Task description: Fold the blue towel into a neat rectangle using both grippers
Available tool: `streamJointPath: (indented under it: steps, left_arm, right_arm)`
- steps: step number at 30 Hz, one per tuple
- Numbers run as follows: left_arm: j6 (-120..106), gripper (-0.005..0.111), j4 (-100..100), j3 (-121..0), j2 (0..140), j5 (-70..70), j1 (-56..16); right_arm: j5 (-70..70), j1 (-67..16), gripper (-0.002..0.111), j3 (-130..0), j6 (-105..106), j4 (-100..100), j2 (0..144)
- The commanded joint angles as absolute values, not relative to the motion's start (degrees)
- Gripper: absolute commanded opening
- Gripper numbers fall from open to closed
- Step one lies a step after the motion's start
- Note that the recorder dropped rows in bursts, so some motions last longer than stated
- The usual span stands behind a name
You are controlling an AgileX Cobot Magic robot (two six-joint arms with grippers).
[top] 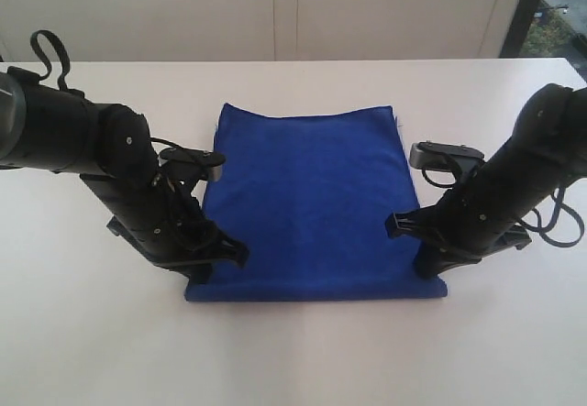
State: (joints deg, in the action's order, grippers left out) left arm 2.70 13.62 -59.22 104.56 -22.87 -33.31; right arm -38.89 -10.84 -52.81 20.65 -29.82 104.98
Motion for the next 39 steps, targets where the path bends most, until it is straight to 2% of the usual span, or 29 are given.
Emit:
streamJointPath:
  steps: [1, 15, 21, 27, 32, 39]
  left_arm:
    - [3.2, 0.0, 13.2, -58.7, 104.4, -24.0, -33.4]
    - [3.0, 0.0, 13.2, -58.8, 99.0, -23.9, -33.4]
    - [2.8, 0.0, 12.6, -58.8, 90.9, -23.9, -33.4]
    - [-12.1, 0.0, 12.3, -58.8, 84.0, -29.4, -33.4]
    - [-22.2, 0.0, 12.3, -58.7, 84.0, -36.3, -33.4]
    - [-24.5, 0.0, 12.3, -58.7, 84.0, -36.1, -33.4]
  right_arm:
    - [-38.5, -10.8, 0.0, -52.6, 20.3, -29.8, 103.4]
    - [-40.1, -10.8, 0.0, -52.6, 20.9, -28.5, 89.7]
    - [-42.2, -10.8, 0.0, -52.5, 21.8, -26.4, 87.0]
    - [-43.4, -10.8, 0.0, -52.5, 21.8, -27.2, 86.9]
    - [-43.4, -10.8, 0.0, -52.5, 21.8, -27.3, 86.9]
    - [-43.3, -10.8, 0.0, -52.5, 21.8, -27.3, 86.9]
